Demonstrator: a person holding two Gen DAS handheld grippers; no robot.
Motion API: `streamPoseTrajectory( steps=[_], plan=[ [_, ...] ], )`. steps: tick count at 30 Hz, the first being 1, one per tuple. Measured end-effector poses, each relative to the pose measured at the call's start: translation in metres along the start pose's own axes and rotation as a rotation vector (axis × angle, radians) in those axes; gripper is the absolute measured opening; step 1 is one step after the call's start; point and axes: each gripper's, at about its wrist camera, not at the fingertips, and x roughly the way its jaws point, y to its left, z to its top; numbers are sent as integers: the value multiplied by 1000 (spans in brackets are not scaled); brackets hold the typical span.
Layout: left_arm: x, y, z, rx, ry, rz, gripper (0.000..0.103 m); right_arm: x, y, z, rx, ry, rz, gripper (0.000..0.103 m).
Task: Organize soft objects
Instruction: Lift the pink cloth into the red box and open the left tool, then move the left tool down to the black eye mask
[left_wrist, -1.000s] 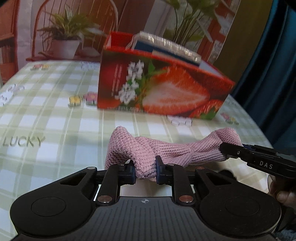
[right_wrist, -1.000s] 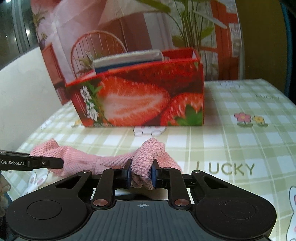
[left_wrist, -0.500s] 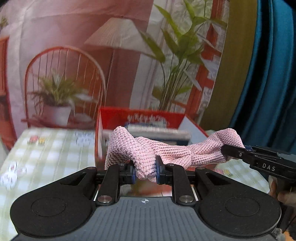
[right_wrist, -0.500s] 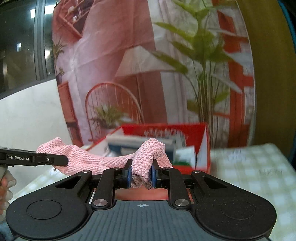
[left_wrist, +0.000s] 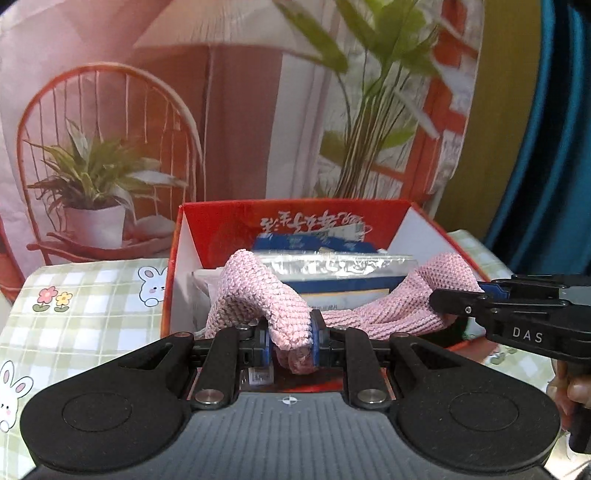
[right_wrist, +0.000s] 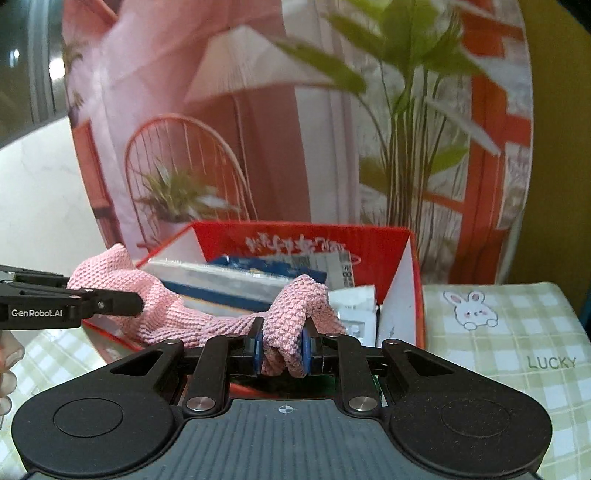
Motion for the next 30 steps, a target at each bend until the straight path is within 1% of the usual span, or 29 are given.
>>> streamPoseTrajectory(
  steps=[4,9,14,19,20,21,22,23,24,25,27,28,29,30],
  plan=[
    [19,4,6,0,17,22,20,23,-6,3,6,38,-35,17],
    [36,11,11,-14,43,34,20,40,-17,8,19,65,-74,17],
    [44,13,8,-15,61,39,20,51,-20,11,1,96,-94,16],
    [44,15,10,-17,58,29,22,57,-23,12,5,110,-94,17],
    [43,15,10,-18,54,29,27,58,-24,12,6,112,-96,18],
    [41,15,10,-18,51,30,35,57,-23,12,5,112,-97,19],
    [38,15,11,-20,47,33,39,56,-22,13,-1,109,-102,20],
    [35,14,11,-22,41,37,51,54,-21,13,-9,103,-101,24],
    [30,13,12,-24,31,37,62,51,-21,14,-15,91,-104,31],
    [26,12,12,-24,20,38,67,48,-20,15,-16,79,-108,36],
    [15,9,13,-20,-1,55,82,39,-20,16,-13,52,-106,56],
    [8,6,14,-19,-6,71,86,34,-20,17,-15,35,-104,62],
    [3,4,14,-16,-11,82,90,29,-19,18,-18,21,-102,71],
    [-3,2,14,-12,-16,90,91,24,-18,19,-26,10,-99,78]
  ],
)
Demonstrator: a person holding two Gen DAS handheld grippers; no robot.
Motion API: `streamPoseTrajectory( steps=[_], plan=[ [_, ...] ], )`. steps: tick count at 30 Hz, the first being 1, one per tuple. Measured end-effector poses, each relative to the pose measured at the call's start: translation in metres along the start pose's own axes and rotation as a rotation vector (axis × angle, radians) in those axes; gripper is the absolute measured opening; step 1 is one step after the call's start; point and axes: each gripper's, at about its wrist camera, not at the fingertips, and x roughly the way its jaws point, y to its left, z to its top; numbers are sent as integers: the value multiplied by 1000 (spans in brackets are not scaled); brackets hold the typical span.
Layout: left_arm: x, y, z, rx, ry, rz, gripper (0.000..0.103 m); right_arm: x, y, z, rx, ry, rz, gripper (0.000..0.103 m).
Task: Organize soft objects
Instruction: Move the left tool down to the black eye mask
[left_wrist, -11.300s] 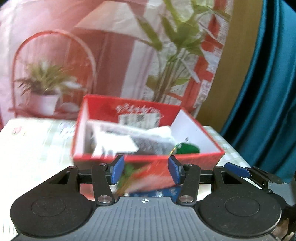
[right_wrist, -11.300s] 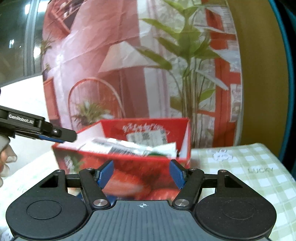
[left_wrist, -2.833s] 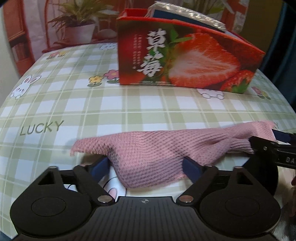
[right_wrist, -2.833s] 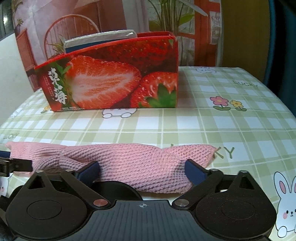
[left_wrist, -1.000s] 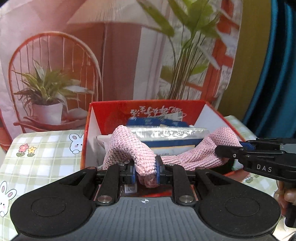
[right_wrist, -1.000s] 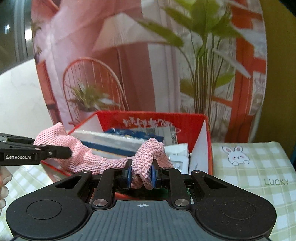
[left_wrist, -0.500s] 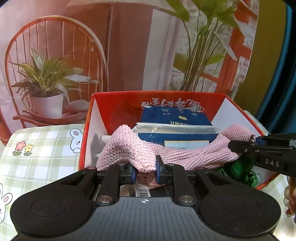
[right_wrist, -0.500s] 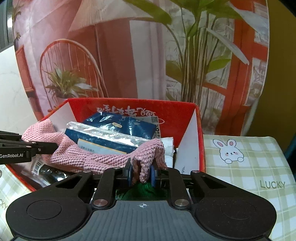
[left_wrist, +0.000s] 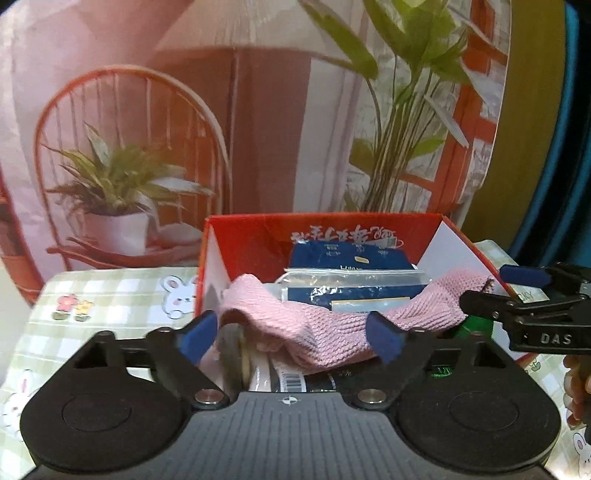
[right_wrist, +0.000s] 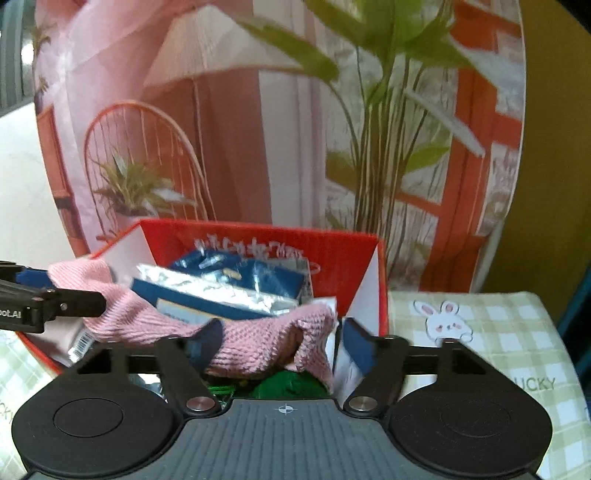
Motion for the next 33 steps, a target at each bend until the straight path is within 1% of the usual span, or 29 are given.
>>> streamPoseTrajectory(
  steps=[3,8,12,15,17,20,23,26,29,33],
  plan=[
    [-21,-5,-3,7,-10,15,95,-17,4,0,-32,-29,7,89],
    [-65,-14,-21,16,-21,42,96,-52,10,-7,-33,-77,47,99],
    [-100,-18,-55,15,11,34,97,-85,14,-25,-39,-108,81,102],
    [-119,-18,-91,-11,76,25,97,-105,18,-46,-46,-109,97,102],
    [-128,-15,-116,-36,119,19,97,-116,20,-63,-54,-95,111,102],
    [-139,-14,-146,-56,165,36,97,-128,26,-90,-63,-64,126,102],
    [-147,-16,-169,-72,195,24,96,-133,36,-119,-82,8,147,102],
    [-149,-16,-181,-84,212,12,95,-136,46,-144,-122,69,160,102],
    [-145,-16,-189,-106,251,7,93,-139,56,-168,-159,119,163,102],
    [-134,-23,-203,-118,317,-24,90,-142,61,-190,-143,158,165,102]
  ],
)
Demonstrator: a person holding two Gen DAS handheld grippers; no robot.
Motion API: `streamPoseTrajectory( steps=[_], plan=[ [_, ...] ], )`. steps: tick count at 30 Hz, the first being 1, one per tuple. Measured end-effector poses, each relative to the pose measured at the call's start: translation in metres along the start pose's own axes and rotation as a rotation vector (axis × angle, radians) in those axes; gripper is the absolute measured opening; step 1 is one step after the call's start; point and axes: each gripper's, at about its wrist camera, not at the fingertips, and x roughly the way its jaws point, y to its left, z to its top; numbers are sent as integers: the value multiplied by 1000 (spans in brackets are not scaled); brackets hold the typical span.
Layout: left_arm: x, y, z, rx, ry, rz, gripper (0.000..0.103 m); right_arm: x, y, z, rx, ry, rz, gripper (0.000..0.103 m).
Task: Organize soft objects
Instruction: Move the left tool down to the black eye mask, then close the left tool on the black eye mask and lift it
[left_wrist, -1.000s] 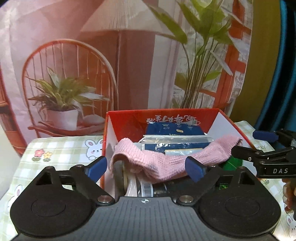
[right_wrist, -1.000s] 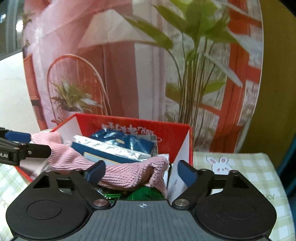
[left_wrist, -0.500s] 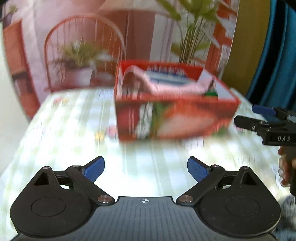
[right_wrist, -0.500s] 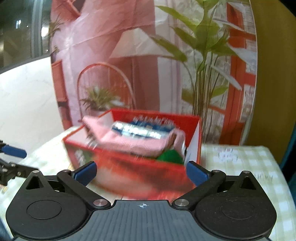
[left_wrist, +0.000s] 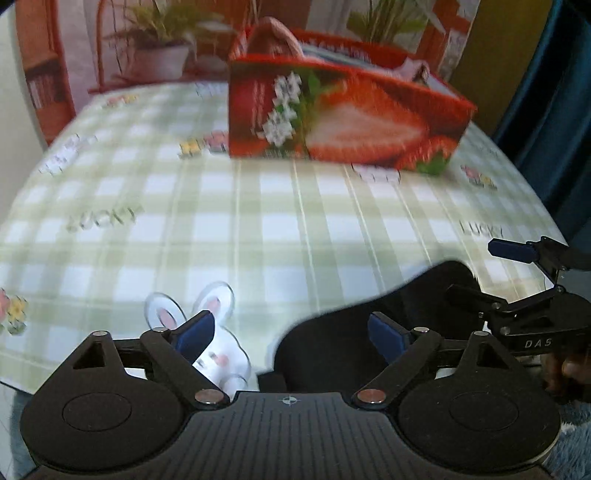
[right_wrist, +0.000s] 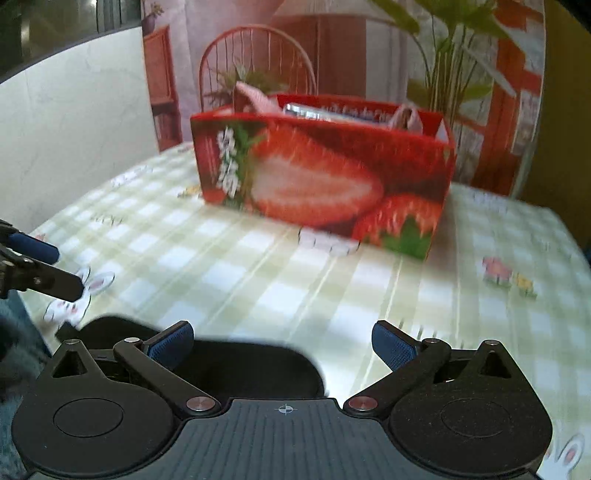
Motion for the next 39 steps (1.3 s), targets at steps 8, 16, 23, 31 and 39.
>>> streamPoseTrajectory(
  steps=[8,16,23,31,39],
  plan=[
    [10,-3,-6,4,41,-26,82,2,-6,-13,40,30,-5,91],
    [9,-3,-10,-1,50,-52,79,15,1,-16,-9,93,5,74],
    [20,-10,-13,13,102,-81,79,17,2,-17,-18,100,4,76],
    [29,-14,-19,25,141,-80,72,17,2,-17,-19,101,5,76],
    [28,-14,-22,35,113,-60,34,6,-1,-15,-6,68,4,77]
  ],
)
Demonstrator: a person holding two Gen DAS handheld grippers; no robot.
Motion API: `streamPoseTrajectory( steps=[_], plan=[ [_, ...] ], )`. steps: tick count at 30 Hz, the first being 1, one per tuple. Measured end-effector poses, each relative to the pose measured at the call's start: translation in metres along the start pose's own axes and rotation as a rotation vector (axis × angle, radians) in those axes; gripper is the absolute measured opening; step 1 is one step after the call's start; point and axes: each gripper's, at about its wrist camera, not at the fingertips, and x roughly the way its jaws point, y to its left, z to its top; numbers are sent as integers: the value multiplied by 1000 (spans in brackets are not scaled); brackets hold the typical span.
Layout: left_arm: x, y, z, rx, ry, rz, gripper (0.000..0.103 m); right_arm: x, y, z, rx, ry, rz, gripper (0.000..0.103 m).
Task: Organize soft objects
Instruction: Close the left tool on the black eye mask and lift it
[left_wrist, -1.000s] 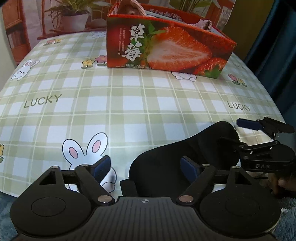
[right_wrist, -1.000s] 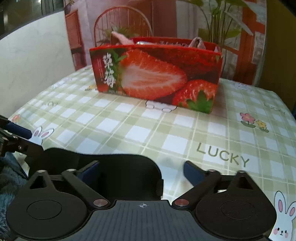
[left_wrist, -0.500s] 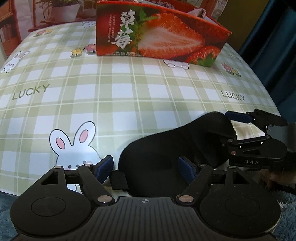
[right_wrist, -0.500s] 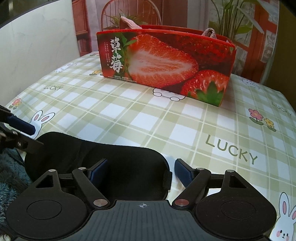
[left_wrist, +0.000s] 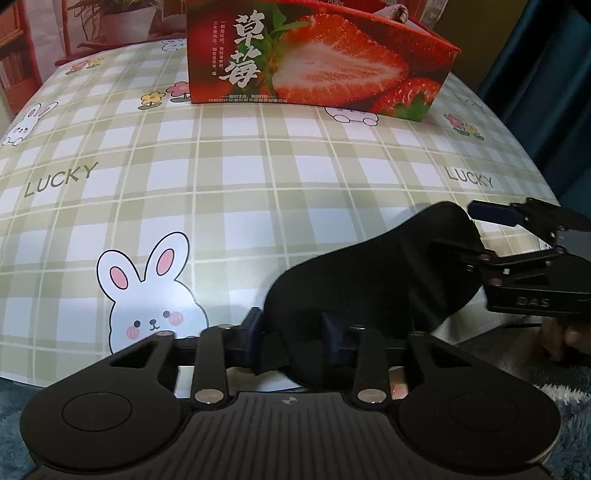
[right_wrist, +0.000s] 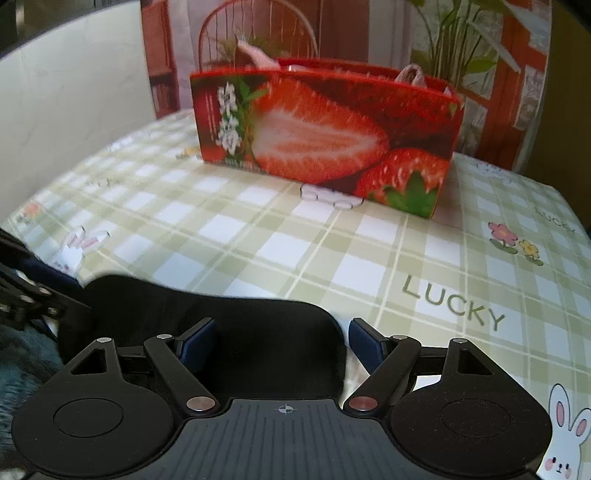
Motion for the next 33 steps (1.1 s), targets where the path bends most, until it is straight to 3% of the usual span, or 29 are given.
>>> streamPoseTrajectory(
  steps=[11,14,27,33],
  plan=[
    [-1,3,1,-2,-3,-3,34,-14,-18,-5,87,51,0,81],
    [0,5,2,-10,-7,-9,34,-6,-15,-8,71,100,26,73],
    [14,20,35,-122,-10,-48,34,0,2,0,-15,95,58,38],
    [31,31,68,-172,-28,-39,34,18,-2,17,27,99,80,32]
  ],
)
